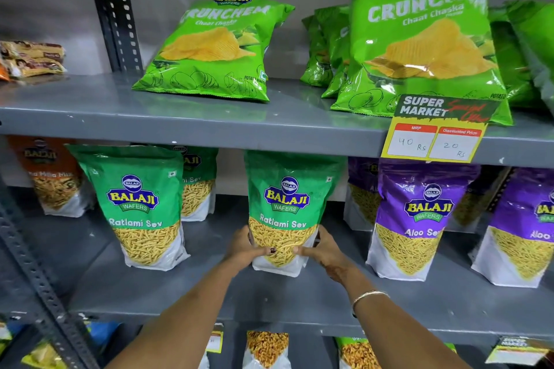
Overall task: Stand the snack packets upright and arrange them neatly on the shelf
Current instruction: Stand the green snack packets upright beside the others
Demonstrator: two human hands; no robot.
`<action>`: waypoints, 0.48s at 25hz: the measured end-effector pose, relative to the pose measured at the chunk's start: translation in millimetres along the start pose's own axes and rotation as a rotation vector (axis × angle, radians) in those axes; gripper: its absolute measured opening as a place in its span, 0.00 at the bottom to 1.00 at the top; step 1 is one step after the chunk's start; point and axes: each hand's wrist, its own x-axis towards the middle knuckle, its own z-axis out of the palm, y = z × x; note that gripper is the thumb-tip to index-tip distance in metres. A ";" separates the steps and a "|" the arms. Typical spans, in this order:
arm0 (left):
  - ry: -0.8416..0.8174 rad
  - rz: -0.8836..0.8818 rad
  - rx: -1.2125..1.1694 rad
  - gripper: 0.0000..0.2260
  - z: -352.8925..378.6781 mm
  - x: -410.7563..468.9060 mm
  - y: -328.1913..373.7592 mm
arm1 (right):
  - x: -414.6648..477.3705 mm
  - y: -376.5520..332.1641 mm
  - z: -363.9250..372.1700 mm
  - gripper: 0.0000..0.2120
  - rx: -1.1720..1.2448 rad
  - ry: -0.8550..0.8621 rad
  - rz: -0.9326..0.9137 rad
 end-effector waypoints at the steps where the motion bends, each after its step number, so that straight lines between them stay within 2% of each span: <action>1: 0.027 -0.005 0.005 0.29 3.4 2.3 -2.9 | 2.2 1.6 -0.1 0.27 -0.010 -0.008 -0.019; 4: 0.069 -0.046 0.039 0.36 10.6 13.5 -16.3 | 6.6 1.3 -4.2 0.28 0.003 -0.020 -0.044; 6: 0.067 -0.057 0.048 0.37 8.0 -2.9 -6.3 | 6.1 -2.2 -8.3 0.25 -0.089 -0.078 0.021; 8: 0.048 -0.129 0.093 0.32 -0.9 -20.9 -0.7 | 3.5 -3.4 -11.2 0.12 -0.383 -0.175 0.216; 9: 0.031 -0.169 0.147 0.24 -11.1 -28.9 -2.5 | 2.6 -6.9 -10.9 0.10 -0.520 -0.229 0.334; 10: -0.003 -0.226 0.174 0.17 -25.3 -36.9 -6.8 | -0.8 -11.4 -8.1 0.15 -0.600 -0.261 0.468; 12: -0.070 -0.399 0.124 0.17 -62.1 -52.1 -19.6 | -7.9 -25.9 12.9 0.17 -0.606 -0.311 0.620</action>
